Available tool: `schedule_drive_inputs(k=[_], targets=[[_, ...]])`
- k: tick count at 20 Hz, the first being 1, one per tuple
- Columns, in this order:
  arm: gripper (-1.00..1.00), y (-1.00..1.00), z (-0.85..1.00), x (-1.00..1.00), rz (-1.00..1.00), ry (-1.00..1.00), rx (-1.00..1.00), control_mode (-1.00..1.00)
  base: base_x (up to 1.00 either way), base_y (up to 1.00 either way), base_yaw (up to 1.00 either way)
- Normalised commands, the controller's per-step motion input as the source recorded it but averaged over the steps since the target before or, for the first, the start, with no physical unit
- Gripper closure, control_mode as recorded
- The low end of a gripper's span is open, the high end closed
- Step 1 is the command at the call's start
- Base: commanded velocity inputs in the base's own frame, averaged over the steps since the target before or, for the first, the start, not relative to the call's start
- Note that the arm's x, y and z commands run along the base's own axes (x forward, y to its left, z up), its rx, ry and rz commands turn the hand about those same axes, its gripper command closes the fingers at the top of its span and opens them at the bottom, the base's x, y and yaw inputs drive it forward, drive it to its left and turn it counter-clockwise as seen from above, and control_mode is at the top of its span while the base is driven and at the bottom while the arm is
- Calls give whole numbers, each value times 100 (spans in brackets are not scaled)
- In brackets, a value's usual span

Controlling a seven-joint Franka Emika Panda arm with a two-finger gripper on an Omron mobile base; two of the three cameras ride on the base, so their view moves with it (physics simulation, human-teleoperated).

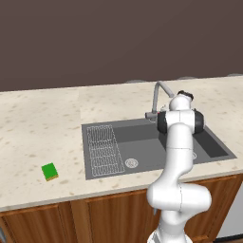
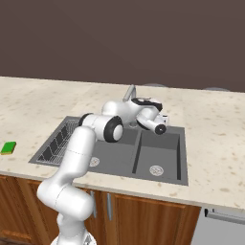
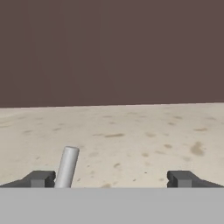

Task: Soak the sponge with water for a few seconds and then drop it inside the sink.

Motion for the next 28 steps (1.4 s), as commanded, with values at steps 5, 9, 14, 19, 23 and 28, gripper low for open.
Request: schedule_drive_inputs(k=[5, 9, 14, 19, 23, 28], targets=[[-100, -40, 0, 0, -1, 1, 0, -100, 0, 0, 0], [-100, -43, 0, 1, -1, 0, 0, -100, 0, 0, 0], [-100, -49, 0, 0, -2, 0, 0, -100, 0, 0, 0], [-100, -49, 0, 1, -2, 0, 0, -100, 0, 0, 0], [-100, -52, 0, 3, -1, 0, 0, -100, 0, 0, 0], [-100, -54, 0, 0, -1, 0, 0, -100, 0, 0, 0]])
